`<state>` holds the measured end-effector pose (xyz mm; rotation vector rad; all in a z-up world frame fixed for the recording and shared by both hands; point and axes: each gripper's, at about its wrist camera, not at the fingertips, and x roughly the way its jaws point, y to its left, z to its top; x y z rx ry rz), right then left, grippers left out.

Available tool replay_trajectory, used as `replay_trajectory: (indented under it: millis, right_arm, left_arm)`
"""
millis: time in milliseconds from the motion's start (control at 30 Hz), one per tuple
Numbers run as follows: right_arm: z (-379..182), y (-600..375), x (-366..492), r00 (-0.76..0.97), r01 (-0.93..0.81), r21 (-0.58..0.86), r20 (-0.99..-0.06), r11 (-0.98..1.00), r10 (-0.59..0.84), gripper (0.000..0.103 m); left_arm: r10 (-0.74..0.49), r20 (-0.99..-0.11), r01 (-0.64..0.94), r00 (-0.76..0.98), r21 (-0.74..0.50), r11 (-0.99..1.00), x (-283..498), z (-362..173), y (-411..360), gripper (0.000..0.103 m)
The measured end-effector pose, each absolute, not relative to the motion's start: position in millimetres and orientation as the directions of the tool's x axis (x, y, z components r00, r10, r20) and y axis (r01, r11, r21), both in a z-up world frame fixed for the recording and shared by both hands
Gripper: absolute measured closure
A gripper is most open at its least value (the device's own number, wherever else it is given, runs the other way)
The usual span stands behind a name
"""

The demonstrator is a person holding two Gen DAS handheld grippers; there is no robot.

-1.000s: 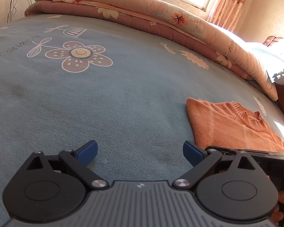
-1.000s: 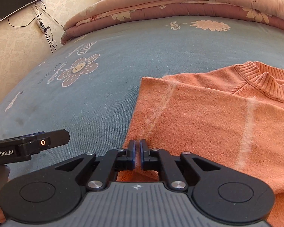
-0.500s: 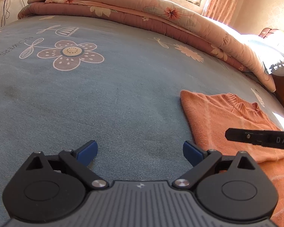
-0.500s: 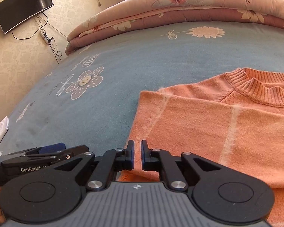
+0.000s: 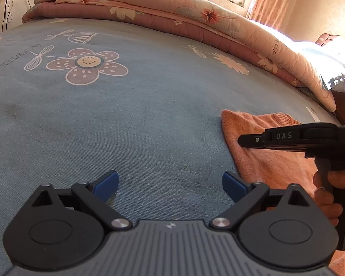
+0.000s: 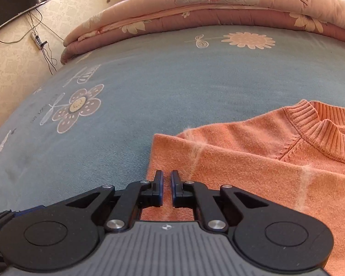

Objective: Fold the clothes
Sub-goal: 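Carry the held sleeve with the right gripper across the sweater body, then lower the sleeve onto the sweater and open the right gripper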

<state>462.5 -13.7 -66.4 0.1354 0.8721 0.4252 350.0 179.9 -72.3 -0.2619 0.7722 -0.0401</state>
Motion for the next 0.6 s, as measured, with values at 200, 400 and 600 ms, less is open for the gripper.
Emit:
replay_trajectory:
  millis: [200,400,600]
  right_arm:
    - [-57.9,-14.4,478.2,0.609,-0.289,0.328,-0.662,0.899,0.437,0.094]
    - [-56.3,-18.2,485.2,0.615,-0.288,0.324,-0.659,0.901,0.434,0.094]
    - [-45.5,-47.2,474.1,0.631,-0.264,0.331,-0.651,0.906,0.422,0.093]
  left_arm:
    - [-0.137,-0.683,-0.06,0.717,-0.256,0.965,350.0,-72.6,180.9,0.006]
    - [-0.127,-0.687,-0.06,0.716,-0.242,0.969,350.1,-73.2,177.7,0.006]
    - [-0.139,-0.682,-0.056,0.718,-0.256,0.965,348.6,-70.8,177.7,0.006]
